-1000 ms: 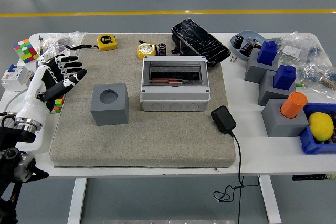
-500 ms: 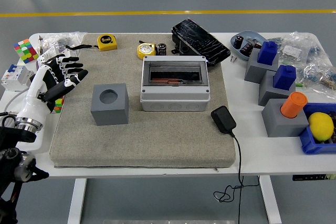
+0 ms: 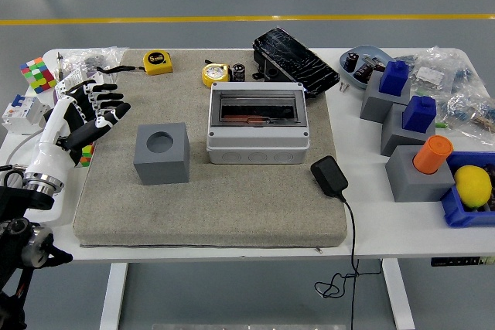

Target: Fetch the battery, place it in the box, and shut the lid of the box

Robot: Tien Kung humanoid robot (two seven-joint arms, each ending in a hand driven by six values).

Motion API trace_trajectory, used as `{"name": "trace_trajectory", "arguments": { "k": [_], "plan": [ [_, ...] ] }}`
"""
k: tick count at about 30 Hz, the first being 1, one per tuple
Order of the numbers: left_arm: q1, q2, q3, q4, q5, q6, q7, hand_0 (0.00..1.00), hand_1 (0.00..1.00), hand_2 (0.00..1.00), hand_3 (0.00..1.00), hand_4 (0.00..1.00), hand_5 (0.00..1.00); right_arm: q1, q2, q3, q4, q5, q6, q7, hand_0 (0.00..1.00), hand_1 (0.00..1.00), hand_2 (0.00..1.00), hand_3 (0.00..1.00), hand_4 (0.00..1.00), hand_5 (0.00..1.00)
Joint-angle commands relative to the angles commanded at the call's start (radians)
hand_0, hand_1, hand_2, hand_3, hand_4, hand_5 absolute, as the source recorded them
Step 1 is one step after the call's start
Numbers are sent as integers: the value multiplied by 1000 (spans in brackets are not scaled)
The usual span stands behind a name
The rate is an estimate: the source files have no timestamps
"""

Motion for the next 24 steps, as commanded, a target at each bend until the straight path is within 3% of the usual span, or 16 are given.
{"name": "trace_trajectory", "arguments": {
  "k": [24],
  "plan": [
    [-5, -2, -8, -7, -1, 0, 2, 504, 587, 578, 608, 998, 292, 10, -4, -8, 0, 10, 0, 4, 742, 706, 709, 704, 998, 551]
  ]
}}
